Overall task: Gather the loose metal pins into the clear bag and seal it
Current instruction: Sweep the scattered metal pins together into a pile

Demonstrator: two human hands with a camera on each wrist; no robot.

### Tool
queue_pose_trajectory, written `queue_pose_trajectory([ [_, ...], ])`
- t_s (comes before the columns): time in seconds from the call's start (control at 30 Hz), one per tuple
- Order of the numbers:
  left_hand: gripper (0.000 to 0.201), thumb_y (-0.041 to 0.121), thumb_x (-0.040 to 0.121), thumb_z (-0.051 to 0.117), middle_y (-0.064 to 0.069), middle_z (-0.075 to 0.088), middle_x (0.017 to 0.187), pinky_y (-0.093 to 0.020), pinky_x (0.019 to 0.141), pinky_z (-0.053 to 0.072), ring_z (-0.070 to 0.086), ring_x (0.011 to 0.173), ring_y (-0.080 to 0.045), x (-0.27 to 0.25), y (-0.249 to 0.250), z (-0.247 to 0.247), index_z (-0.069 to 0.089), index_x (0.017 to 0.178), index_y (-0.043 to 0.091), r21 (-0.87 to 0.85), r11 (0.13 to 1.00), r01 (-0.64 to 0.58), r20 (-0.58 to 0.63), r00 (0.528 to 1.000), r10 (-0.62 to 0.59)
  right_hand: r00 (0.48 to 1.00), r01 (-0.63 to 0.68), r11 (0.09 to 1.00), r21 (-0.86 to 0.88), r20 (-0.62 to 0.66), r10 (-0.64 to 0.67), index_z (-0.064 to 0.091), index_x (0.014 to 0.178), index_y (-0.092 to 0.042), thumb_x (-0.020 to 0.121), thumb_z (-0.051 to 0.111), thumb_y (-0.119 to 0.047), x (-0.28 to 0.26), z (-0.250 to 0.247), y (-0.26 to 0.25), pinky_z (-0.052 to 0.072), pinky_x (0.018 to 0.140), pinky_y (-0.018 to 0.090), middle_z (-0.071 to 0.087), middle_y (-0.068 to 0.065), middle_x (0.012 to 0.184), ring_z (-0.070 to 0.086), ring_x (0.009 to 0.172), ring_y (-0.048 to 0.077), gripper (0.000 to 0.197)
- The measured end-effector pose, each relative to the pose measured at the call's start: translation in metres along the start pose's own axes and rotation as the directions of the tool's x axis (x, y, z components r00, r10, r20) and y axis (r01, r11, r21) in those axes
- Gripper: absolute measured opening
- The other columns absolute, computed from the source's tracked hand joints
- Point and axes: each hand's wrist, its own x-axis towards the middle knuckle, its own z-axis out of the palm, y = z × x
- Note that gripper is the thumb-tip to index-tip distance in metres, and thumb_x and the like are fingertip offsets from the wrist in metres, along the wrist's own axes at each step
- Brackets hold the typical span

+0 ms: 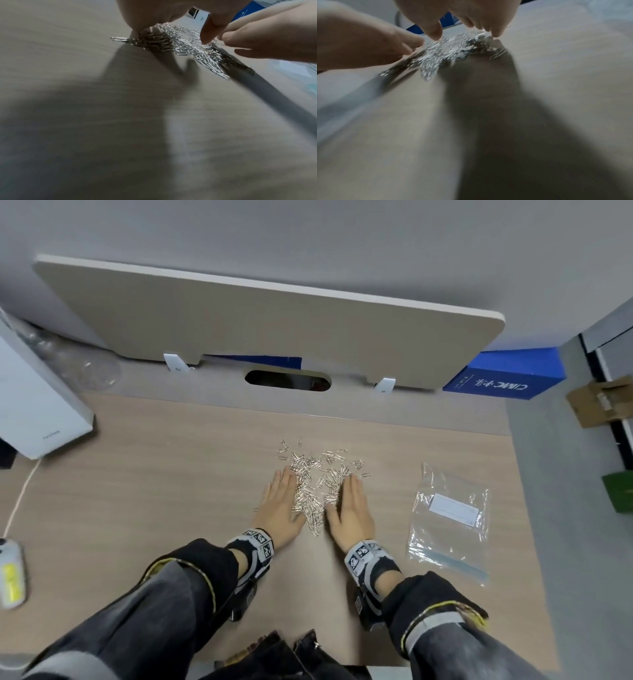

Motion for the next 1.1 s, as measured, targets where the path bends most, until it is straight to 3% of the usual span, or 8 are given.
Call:
queue_pose_trajectory([
  [0.17, 0.089, 0.038, 0.086, 0.047, -0.006, -0.016, 0.161, -0.041, 0.120, -0.008, -0.015, 0.149, -0.025, 0.029, -0.011, -0.025, -0.006, 0.153, 0.013, 0.064, 0.994, 0.091, -0.018, 0.996, -0.090, 0.993, -0.116, 0.992, -0.046, -0.038, 0.115, 0.009, 0.151, -0.007, 0.096, 0.040, -0.035, 0.055, -0.028, 0.008, 0.008, 0.122, 0.038, 0.001, 0.013, 0.161, 0.001, 0.148, 0.027, 0.069],
  [0.37, 0.085, 0.044, 0.089, 0.039, -0.009, -0.017, 0.161, -0.043, 0.120, -0.009, -0.016, 0.148, -0.025, 0.059, -0.003, -0.032, -0.007, 0.153, 0.010, 0.080, 0.992, 0.102, -0.035, 0.994, -0.100, 0.989, 0.076, 0.985, -0.155, 0.136, -0.055, 0.004, 0.151, -0.006, 0.097, 0.031, -0.046, 0.041, -0.003, 0.003, 0.000, 0.121, 0.037, -0.004, 0.011, 0.161, -0.005, 0.148, 0.027, 0.072],
  [0.5, 0.080, 0.048, 0.089, 0.023, -0.007, -0.018, 0.160, -0.043, 0.121, -0.008, -0.023, 0.144, -0.019, 0.052, -0.002, -0.016, -0.006, 0.153, 0.009, 0.163, 0.986, -0.042, 0.043, 0.998, 0.036, 0.955, 0.247, 0.951, -0.187, 0.213, -0.206, 0.000, 0.151, -0.009, 0.096, 0.028, -0.049, 0.024, 0.006, 0.003, 0.004, 0.122, 0.038, -0.007, 0.007, 0.160, -0.008, 0.148, 0.022, 0.074],
  [0.63, 0.082, 0.051, 0.083, 0.012, -0.002, -0.021, 0.158, -0.043, 0.122, -0.004, -0.022, 0.146, -0.018, 0.039, -0.011, -0.010, -0.009, 0.152, 0.012, 0.188, 0.973, -0.130, 0.081, 0.990, 0.116, 0.980, 0.186, 0.961, -0.207, 0.110, -0.166, 0.002, 0.151, -0.009, 0.097, 0.026, -0.050, 0.054, -0.006, 0.004, 0.006, 0.122, 0.039, -0.004, 0.008, 0.161, -0.005, 0.148, 0.023, 0.072],
  [0.73, 0.082, 0.049, 0.081, 0.011, -0.001, -0.019, 0.158, -0.039, 0.121, -0.010, -0.021, 0.145, -0.016, 0.035, -0.018, -0.016, -0.007, 0.153, 0.012, 0.151, 0.986, -0.076, 0.010, 0.997, 0.075, 0.989, 0.121, 0.970, -0.209, 0.108, -0.100, 0.001, 0.151, -0.006, 0.098, 0.025, -0.048, 0.086, -0.015, -0.001, 0.000, 0.121, 0.037, -0.004, 0.011, 0.160, -0.003, 0.148, 0.026, 0.072],
  [0.8, 0.083, 0.049, 0.080, 0.009, -0.001, -0.017, 0.158, -0.036, 0.119, -0.011, -0.021, 0.144, -0.014, 0.040, -0.020, -0.024, -0.005, 0.153, 0.012, 0.128, 0.991, -0.036, -0.023, 0.999, 0.040, 0.981, 0.159, 0.961, -0.227, 0.147, -0.127, 0.001, 0.151, -0.006, 0.098, 0.024, -0.049, 0.090, -0.012, -0.007, -0.001, 0.121, 0.038, -0.003, 0.012, 0.160, -0.003, 0.148, 0.026, 0.072],
  [0.97, 0.077, 0.040, 0.086, 0.019, -0.006, -0.011, 0.162, -0.043, 0.123, -0.002, -0.011, 0.149, -0.021, 0.072, -0.012, -0.039, -0.001, 0.154, 0.009, 0.154, 0.987, -0.039, -0.024, 0.999, 0.043, 0.920, 0.338, 0.912, -0.233, 0.285, -0.269, 0.001, 0.151, -0.009, 0.098, 0.026, -0.051, 0.047, 0.000, -0.011, 0.005, 0.122, 0.042, -0.005, 0.008, 0.160, -0.006, 0.148, 0.023, 0.073],
  [1.1, 0.071, 0.032, 0.094, 0.029, -0.008, -0.010, 0.163, -0.043, 0.123, 0.001, -0.010, 0.150, -0.022, 0.095, 0.001, -0.036, -0.002, 0.153, 0.008, 0.180, 0.983, -0.044, -0.002, 0.999, 0.045, 0.916, 0.364, 0.907, -0.209, 0.255, -0.309, 0.000, 0.152, -0.011, 0.098, 0.027, -0.052, 0.029, -0.009, -0.001, 0.002, 0.121, 0.037, -0.005, 0.005, 0.160, -0.007, 0.148, 0.020, 0.073],
])
